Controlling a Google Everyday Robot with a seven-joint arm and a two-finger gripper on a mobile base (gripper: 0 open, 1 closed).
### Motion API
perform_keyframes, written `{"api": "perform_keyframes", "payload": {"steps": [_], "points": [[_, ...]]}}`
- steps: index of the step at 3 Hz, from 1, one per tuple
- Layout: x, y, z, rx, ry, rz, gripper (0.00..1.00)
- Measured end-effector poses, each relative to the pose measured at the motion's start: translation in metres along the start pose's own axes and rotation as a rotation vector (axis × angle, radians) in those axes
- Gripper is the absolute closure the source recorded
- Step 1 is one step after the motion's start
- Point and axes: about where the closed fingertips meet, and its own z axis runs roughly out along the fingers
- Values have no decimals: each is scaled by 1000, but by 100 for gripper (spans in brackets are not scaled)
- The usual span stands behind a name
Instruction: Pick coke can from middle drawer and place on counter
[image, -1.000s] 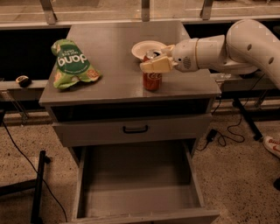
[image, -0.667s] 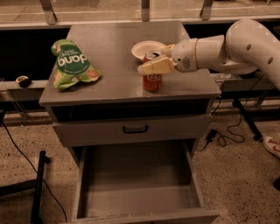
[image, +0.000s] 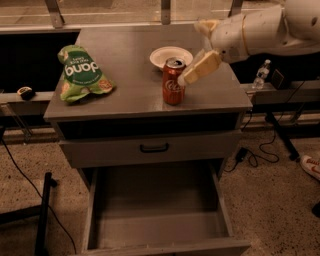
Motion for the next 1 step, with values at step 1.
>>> {"api": "perform_keyframes", "payload": {"steps": [1], "points": [[-49, 20, -56, 127, -21, -196, 0]]}}
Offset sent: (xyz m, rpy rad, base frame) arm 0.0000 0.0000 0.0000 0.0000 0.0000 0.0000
